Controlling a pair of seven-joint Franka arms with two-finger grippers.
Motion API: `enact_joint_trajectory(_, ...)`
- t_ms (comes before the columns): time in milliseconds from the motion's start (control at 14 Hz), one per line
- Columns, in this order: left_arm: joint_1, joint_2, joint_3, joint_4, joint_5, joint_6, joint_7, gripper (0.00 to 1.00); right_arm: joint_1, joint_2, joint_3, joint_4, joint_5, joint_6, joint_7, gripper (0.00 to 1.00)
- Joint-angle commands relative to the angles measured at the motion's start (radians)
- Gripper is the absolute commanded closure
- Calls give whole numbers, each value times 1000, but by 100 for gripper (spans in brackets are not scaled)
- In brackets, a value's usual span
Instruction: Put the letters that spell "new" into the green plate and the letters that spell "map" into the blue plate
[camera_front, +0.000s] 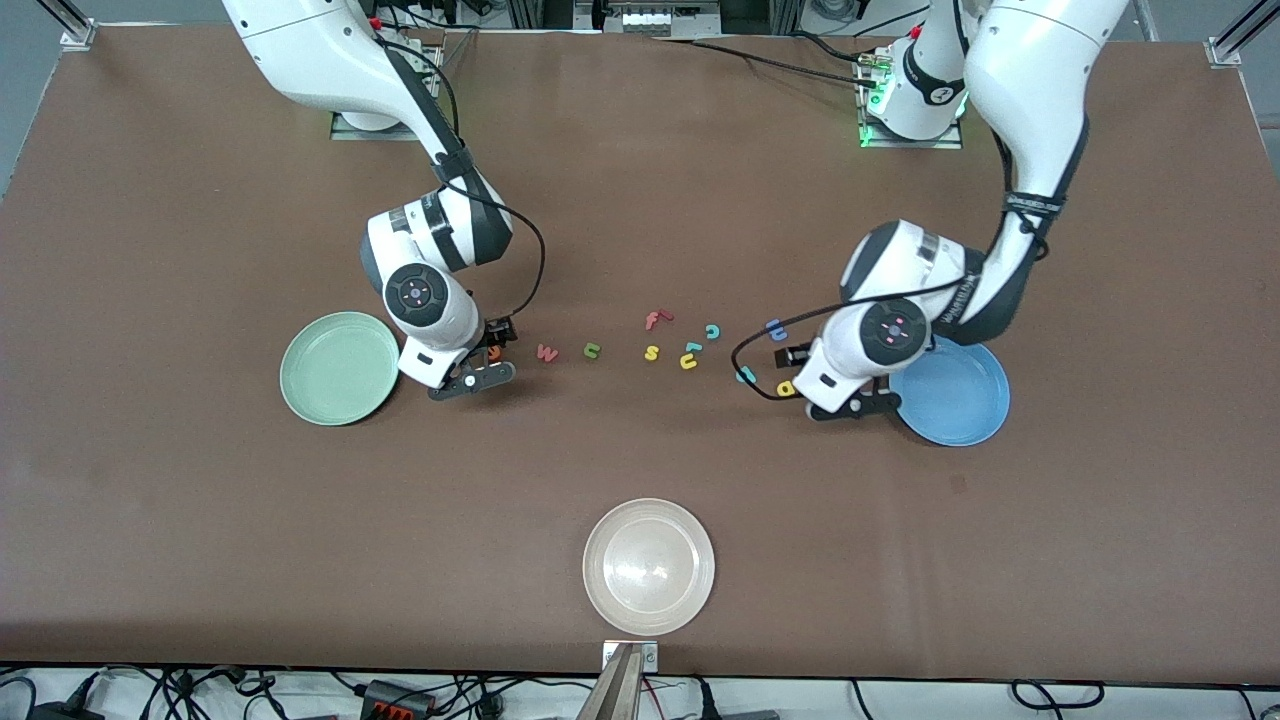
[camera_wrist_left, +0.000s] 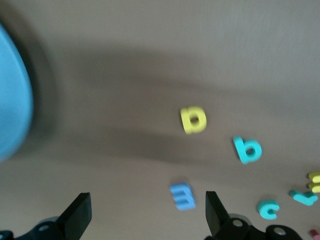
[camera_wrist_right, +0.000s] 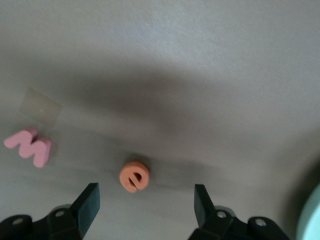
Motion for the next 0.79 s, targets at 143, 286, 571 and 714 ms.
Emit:
enact_joint_trajectory(143, -2, -71, -47, -281, -6, 330, -125, 0, 6, 19, 17, -6, 12, 41, 10, 26)
enact_joint_trajectory(286, -1, -58, -45, -290, -3, 357, -123, 0, 6, 29, 19, -4, 12, 45, 10, 32)
enact_joint_trajectory(571, -4, -27, -41, -285, 0, 390, -122, 33, 6, 34, 19, -6, 12, 58, 10, 37)
enact_joint_trajectory(714, -2, -22, -39, -282, 2, 390, -120, 45, 6, 34, 19, -4, 12, 58, 10, 45)
